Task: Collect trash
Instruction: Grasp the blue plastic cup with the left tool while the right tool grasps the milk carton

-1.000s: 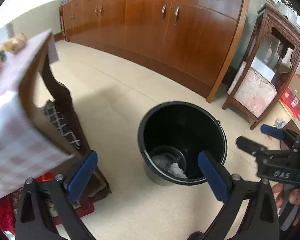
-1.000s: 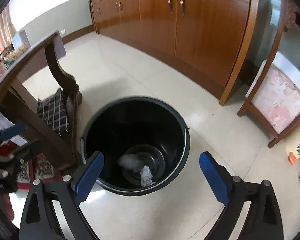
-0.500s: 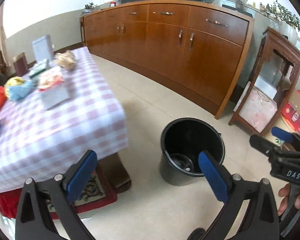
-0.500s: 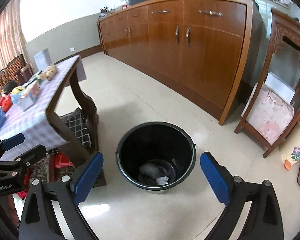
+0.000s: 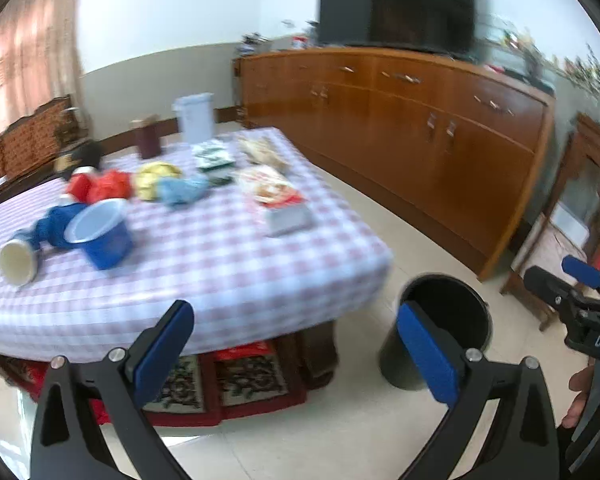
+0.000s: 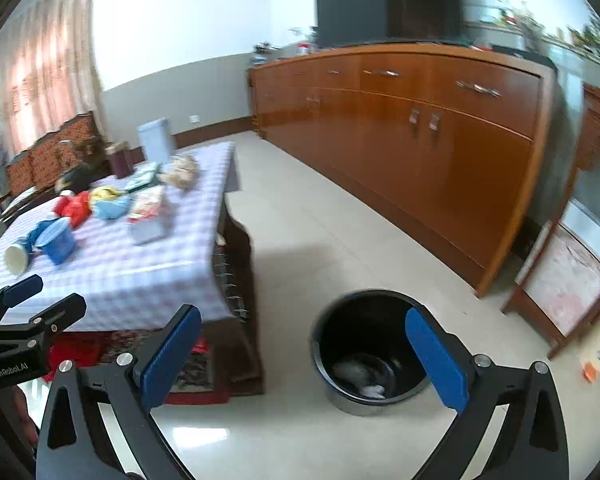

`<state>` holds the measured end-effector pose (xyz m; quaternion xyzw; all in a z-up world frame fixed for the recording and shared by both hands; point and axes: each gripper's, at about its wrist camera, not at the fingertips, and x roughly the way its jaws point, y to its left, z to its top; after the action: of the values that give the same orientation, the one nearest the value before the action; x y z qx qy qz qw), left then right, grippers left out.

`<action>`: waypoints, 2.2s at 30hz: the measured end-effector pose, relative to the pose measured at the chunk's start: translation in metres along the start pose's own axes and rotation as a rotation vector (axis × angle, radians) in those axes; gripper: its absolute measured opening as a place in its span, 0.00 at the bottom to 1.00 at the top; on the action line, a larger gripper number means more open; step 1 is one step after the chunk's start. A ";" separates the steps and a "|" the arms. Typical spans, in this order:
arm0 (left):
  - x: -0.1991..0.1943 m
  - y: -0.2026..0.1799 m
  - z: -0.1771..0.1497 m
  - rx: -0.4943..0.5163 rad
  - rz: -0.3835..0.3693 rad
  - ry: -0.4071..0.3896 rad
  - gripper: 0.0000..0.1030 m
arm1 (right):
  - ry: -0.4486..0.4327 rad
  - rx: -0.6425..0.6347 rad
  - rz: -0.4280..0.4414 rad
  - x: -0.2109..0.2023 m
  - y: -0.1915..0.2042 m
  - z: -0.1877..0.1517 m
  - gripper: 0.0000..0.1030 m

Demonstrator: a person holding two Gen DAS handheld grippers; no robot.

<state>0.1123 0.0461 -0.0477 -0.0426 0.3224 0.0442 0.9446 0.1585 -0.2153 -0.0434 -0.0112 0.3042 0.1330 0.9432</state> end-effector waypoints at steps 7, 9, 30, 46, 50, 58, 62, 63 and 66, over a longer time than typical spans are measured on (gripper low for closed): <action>-0.023 0.063 0.000 -0.092 0.106 -0.063 0.99 | -0.073 -0.082 0.097 0.003 0.064 0.015 1.00; -0.025 0.078 -0.002 -0.114 0.128 -0.066 0.99 | -0.054 -0.099 0.085 0.008 0.078 0.020 1.00; 0.048 0.167 0.011 -0.190 0.277 -0.041 0.94 | 0.079 -0.211 0.152 0.142 0.170 0.053 1.00; 0.107 0.181 0.028 -0.192 0.247 0.002 0.73 | 0.156 -0.206 0.150 0.212 0.179 0.064 0.80; 0.106 0.180 0.029 -0.194 0.214 -0.007 0.71 | 0.164 -0.183 0.153 0.212 0.177 0.066 0.53; 0.082 0.157 0.034 -0.158 0.176 -0.040 0.71 | 0.111 -0.154 0.149 0.180 0.161 0.067 0.53; 0.069 0.140 0.037 -0.138 0.149 -0.059 0.71 | 0.093 -0.137 0.131 0.159 0.145 0.068 0.53; 0.066 0.136 0.039 -0.134 0.141 -0.062 0.71 | 0.087 -0.131 0.123 0.152 0.140 0.068 0.53; 0.055 0.119 0.042 -0.116 0.114 -0.071 0.71 | 0.075 -0.113 0.103 0.134 0.122 0.068 0.53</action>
<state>0.1677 0.1721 -0.0546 -0.0770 0.2873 0.1180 0.9474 0.2704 -0.0576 -0.0585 -0.0539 0.3313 0.1980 0.9210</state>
